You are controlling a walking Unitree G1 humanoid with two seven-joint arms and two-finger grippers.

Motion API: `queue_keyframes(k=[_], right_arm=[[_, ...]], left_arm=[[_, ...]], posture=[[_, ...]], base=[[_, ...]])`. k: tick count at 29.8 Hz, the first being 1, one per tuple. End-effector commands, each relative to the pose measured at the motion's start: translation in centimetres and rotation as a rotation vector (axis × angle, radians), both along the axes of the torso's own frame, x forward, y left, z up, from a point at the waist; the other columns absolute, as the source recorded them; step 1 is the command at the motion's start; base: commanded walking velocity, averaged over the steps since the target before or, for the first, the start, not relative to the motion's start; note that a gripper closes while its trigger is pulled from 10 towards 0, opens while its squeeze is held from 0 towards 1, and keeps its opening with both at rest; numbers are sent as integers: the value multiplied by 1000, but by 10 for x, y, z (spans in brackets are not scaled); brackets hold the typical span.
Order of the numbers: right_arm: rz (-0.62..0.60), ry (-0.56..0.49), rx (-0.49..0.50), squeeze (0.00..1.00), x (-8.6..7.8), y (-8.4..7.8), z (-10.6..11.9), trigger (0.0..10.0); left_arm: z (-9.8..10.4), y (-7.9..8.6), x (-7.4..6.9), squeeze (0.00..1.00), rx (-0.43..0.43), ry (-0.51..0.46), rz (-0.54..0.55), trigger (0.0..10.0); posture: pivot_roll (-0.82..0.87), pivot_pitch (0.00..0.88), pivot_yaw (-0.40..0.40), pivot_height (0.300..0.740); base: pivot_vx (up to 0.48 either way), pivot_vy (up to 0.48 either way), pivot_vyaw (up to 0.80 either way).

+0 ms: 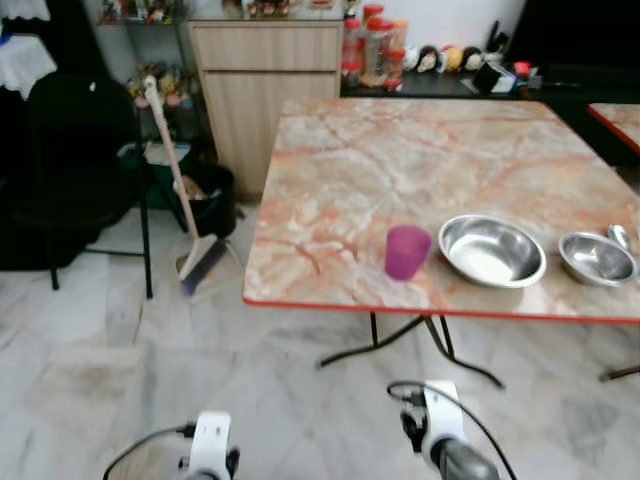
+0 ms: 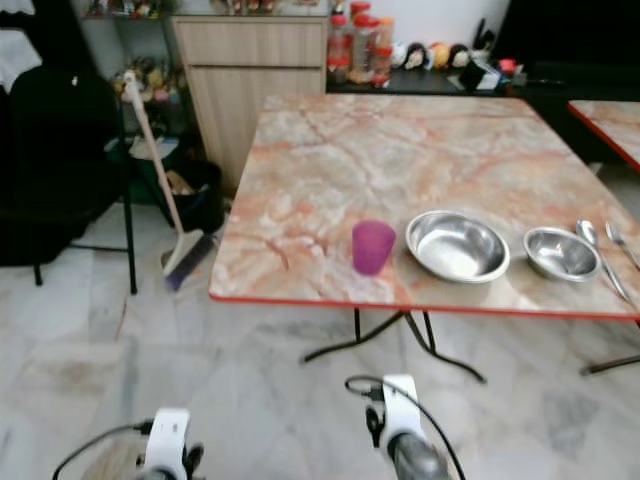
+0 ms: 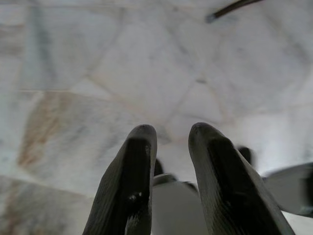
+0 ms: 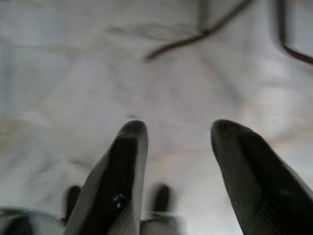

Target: Setting the table

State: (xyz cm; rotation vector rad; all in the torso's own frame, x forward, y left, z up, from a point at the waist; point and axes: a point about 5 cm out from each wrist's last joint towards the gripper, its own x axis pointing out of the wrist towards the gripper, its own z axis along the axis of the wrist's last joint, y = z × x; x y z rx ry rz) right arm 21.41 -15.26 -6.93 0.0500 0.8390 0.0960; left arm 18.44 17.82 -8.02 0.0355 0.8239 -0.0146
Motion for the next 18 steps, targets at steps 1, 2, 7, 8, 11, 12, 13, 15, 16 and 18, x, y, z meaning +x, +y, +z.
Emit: queue_keyframes(k=[1, 2, 7, 8, 11, 12, 13, 15, 16, 18], right_arm=[[-21, -4, -21, 0, 0, -10, 0, 10000], [-21, -3, -22, 0, 0, -10, 0, 10000], [-23, -1, -22, 0, 0, -11, 0, 10000], [-25, 2, -23, 0, 0, -11, 0, 10000], [-26, 4, -26, 0, 0, -12, 0, 10000], [-23, 3, -28, 0, 0, -12, 0, 10000], [-23, 3, -28, 0, 0, -12, 0, 10000], [-23, 2, -27, 0, 0, -12, 0, 10000], [-23, 2, -27, 0, 0, -12, 0, 10000], [-22, -1, -29, 0, 0, -12, 1, 10000]], left_arm=[[-2, -6, -1, 0, 4, 16, -32, 10000], [-2, -7, -1, 0, 4, 16, -33, 10000], [-2, -7, -1, 0, 1, 15, -34, 10000], [-1, -8, -1, 0, -1, 14, -36, 10000], [-1, -9, 0, 0, -4, 12, -38, 10000], [-1, -9, 0, 0, -5, 12, -39, 10000], [-1, -9, 0, 0, -5, 13, -39, 10000], [-1, -9, -1, 0, -6, 13, -40, 10000], [-1, -9, -1, 0, -6, 13, -41, 10000], [-2, -9, -1, 0, -6, 14, -41, 10000]], posture=[[83, 0, -12, 740], [84, 0, -14, 740], [85, 0, -16, 740], [86, 0, -18, 740], [85, 0, -19, 740], [85, 0, -20, 740], [85, 0, -21, 740], [85, 0, -21, 740], [85, 0, -21, 740], [84, 0, -22, 740]], base=[[0, -274, 0], [0, -274, 0], [0, -274, 0], [0, -274, -513], [0, -271, -771], [0, -270, -669], [0, -274, 0], [0, -274, 0], [0, -274, 0], [0, -274, 0]])
